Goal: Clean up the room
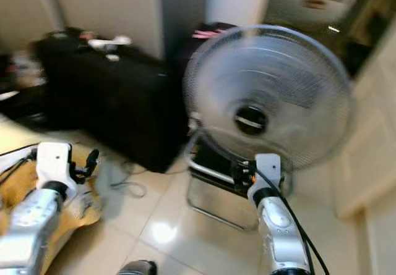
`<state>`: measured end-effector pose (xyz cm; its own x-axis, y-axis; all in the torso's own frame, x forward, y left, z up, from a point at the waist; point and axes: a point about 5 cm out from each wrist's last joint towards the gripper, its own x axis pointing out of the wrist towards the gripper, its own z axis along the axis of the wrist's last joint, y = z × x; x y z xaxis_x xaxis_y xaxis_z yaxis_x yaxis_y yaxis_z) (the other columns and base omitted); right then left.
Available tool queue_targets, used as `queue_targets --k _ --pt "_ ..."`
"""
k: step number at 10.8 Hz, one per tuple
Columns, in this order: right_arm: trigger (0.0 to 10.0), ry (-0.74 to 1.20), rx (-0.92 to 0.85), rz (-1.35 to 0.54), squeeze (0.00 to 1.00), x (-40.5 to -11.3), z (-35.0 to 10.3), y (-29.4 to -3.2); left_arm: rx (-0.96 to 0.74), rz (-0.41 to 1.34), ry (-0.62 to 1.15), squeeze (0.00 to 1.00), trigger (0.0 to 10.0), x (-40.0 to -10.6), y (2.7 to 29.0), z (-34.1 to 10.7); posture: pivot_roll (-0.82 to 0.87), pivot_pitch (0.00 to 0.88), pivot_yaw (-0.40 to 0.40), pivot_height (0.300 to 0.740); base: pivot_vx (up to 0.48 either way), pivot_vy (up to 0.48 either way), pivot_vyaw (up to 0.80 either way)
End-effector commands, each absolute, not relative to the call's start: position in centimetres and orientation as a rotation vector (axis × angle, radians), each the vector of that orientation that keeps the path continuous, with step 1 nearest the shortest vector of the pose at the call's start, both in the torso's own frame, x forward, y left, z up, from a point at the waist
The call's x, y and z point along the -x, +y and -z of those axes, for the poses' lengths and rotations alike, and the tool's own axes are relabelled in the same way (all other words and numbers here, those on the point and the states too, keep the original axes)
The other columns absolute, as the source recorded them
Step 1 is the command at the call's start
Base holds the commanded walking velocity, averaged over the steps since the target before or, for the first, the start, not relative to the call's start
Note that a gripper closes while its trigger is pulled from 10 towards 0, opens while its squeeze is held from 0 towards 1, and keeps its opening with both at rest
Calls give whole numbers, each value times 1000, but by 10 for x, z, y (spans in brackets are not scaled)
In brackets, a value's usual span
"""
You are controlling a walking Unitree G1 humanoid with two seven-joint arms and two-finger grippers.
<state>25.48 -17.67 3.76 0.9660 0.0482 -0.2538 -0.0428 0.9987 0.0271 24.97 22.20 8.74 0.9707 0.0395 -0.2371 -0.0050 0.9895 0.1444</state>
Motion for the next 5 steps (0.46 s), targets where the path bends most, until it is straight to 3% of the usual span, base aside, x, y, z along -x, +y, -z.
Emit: queue_targets --k 1,3,5 --pt "10000 222 -26 -24 1000 -262 -45 -177 -146 -12 220 0 10000 -254 222 -91 52 0 -23 740 0 0 800" --pt "10000 222 -17 -1 1000 -267 -46 -173 -154 2 229 0 10000 -260 219 -94 64 0 -28 740 0 0 800" --pt "10000 207 -42 -3 1000 -273 -54 -167 -168 43 233 0 10000 -258 213 -95 67 0 -24 740 0 120 0"
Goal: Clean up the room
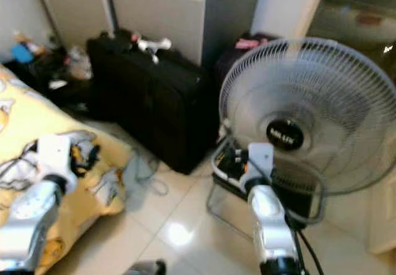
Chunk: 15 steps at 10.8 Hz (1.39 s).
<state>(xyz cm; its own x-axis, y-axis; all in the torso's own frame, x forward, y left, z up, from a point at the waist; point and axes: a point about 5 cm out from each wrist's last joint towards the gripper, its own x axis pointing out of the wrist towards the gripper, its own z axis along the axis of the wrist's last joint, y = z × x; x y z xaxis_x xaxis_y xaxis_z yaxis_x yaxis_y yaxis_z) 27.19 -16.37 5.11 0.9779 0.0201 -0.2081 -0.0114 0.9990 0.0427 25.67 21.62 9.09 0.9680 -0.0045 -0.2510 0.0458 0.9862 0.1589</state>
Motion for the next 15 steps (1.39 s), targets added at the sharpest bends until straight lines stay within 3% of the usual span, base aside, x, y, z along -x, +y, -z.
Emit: queue_targets --k 1,2,3,6,11,15 --pt "10000 199 -42 19 1000 -274 -55 -169 -174 49 231 0 10000 -258 211 -95 70 0 -22 740 0 330 0" --pt "10000 197 -38 54 1000 -273 -52 -172 -180 47 237 0 10000 -256 212 -94 71 0 -21 740 0 337 0" --pt "10000 204 -49 53 0 -269 -47 -178 -188 30 245 0 10000 -253 215 -92 71 0 -18 740 0 349 0" --pt "10000 250 -57 49 0 -264 -45 -192 -188 18 277 0 10000 -242 218 -85 57 0 -10 740 0 355 0" --pt "10000 239 -47 -10 0 -265 -50 -180 -182 6 268 0 10000 -245 214 -87 60 0 -18 740 0 359 0" --pt "10000 212 -43 -24 0 -273 -59 -180 -186 11 249 0 10000 -250 212 -90 68 0 -27 740 0 351 800"
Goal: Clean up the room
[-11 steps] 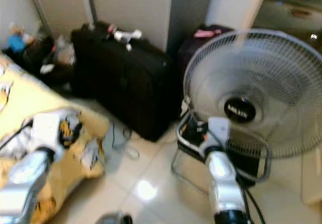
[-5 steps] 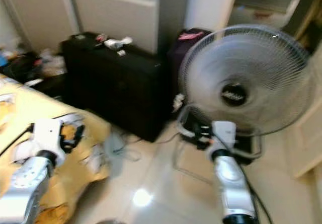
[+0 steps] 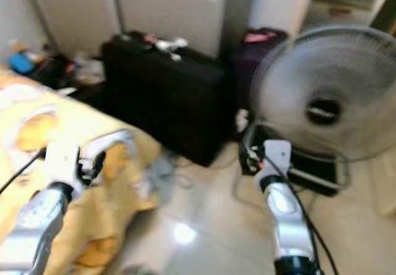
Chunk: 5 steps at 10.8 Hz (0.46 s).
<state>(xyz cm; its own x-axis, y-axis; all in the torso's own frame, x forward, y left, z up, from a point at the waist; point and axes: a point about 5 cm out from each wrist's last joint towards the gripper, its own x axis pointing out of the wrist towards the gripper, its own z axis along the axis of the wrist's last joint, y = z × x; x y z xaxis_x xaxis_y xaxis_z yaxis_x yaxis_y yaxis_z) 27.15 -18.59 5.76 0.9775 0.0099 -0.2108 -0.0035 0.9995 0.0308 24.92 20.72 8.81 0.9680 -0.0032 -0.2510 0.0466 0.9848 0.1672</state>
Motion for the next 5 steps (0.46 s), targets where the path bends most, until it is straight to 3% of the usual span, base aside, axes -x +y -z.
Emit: queue_targets --k 1,4,5 --pt "10000 208 -40 -45 0 -274 -61 -176 -186 10 245 0 10000 -251 212 -91 68 0 -32 740 0 341 800" --pt "10000 213 -32 -118 0 -274 -61 -169 -182 8 225 0 10000 -252 211 -96 76 0 -29 740 0 306 800" --pt "10000 206 -21 -132 0 -273 -63 -169 -174 16 210 0 10000 -252 208 -96 60 0 -21 740 0 0 800"
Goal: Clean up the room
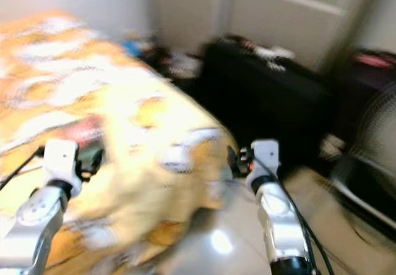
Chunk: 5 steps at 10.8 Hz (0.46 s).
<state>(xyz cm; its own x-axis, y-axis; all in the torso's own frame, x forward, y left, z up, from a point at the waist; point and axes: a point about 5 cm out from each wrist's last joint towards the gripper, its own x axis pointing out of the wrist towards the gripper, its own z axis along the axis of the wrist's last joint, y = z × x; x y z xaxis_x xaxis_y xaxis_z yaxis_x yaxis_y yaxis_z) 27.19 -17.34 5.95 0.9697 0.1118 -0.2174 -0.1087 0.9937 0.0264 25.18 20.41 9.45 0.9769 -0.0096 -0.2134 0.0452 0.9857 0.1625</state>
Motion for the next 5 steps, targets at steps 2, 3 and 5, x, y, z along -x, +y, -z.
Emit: queue_targets --k 2,3,5 --pt "10000 203 -18 -121 0 -274 -66 -172 -169 39 212 0 10000 -251 197 -93 63 0 -27 740 0 -480 800" --pt "10000 212 -22 -116 0 -272 -63 -171 -177 47 212 0 10000 -251 197 -94 77 0 -30 740 0 -480 800" --pt "10000 220 -37 -105 0 -272 -59 -169 -201 39 198 0 10000 -254 201 -99 88 0 -23 740 0 -480 800"
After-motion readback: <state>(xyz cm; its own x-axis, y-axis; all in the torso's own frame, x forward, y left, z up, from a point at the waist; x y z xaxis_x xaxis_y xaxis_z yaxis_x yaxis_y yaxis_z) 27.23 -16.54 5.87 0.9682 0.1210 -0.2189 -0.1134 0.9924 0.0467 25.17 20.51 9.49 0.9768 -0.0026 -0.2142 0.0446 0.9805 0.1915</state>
